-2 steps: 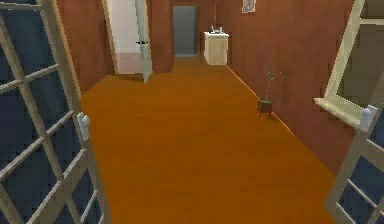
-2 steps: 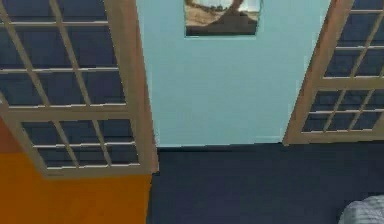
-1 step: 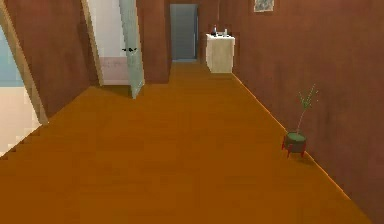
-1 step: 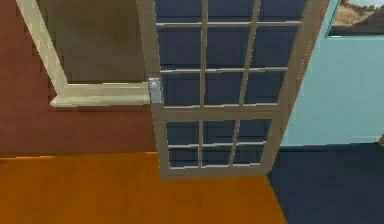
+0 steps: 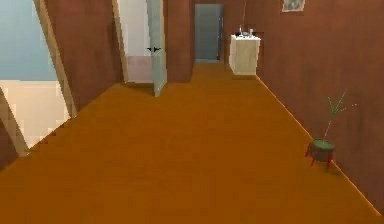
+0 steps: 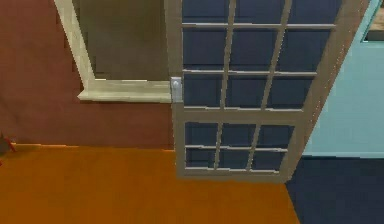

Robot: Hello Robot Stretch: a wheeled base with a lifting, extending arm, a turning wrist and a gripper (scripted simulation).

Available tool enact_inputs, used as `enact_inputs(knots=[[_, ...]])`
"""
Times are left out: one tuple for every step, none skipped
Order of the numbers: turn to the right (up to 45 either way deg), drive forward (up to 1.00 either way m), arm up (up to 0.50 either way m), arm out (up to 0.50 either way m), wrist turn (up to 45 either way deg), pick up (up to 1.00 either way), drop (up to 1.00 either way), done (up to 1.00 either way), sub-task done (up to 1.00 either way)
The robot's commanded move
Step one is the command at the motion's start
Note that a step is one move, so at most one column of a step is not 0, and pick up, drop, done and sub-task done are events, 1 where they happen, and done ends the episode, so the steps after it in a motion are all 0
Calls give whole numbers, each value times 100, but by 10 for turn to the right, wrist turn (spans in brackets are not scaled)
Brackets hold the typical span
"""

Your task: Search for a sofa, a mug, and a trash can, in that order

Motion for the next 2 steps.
enact_inputs(knots=[[0,30,0,0,0,0,0,0,0],[-330,0,0,0,0,0,0,0,0]])
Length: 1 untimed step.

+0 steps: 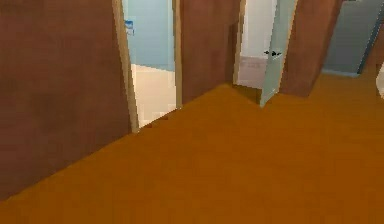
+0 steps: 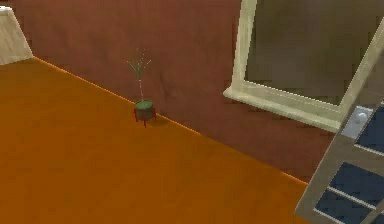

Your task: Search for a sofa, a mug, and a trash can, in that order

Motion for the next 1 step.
enact_inputs(knots=[[0,10,0,0,0,0,0,0,0]])
